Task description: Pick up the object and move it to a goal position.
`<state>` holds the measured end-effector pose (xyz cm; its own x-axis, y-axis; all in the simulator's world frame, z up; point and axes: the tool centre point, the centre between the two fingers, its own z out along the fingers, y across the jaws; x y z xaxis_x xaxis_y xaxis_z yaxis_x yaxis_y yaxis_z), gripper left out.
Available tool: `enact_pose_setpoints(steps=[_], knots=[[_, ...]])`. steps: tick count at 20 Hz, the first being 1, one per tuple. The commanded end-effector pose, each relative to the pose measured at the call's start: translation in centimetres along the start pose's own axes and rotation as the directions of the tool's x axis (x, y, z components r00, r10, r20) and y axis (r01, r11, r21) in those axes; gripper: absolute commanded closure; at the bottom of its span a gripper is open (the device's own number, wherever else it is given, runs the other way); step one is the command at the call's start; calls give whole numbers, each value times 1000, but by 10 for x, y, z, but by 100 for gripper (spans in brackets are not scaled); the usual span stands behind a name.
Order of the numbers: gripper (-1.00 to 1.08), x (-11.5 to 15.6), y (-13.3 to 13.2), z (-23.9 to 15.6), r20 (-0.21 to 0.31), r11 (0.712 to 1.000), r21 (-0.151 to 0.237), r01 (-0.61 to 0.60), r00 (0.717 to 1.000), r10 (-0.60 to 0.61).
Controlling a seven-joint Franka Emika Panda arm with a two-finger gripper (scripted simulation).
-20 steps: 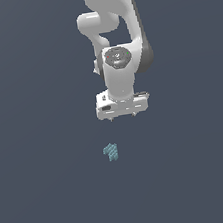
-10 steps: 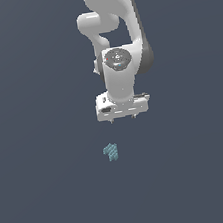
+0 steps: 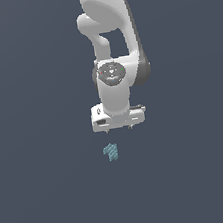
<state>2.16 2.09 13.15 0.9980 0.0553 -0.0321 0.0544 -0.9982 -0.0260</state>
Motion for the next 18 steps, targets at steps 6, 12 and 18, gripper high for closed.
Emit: enact_pose_setpoints(steps=[6, 12, 18], knots=[[-92, 36, 32, 21, -19, 1000, -14, -12, 1000, 12], [-92, 53, 49, 33, -29, 1000, -22, -17, 999, 17], [-92, 59, 56, 38, -33, 999, -25, -20, 999, 19]])
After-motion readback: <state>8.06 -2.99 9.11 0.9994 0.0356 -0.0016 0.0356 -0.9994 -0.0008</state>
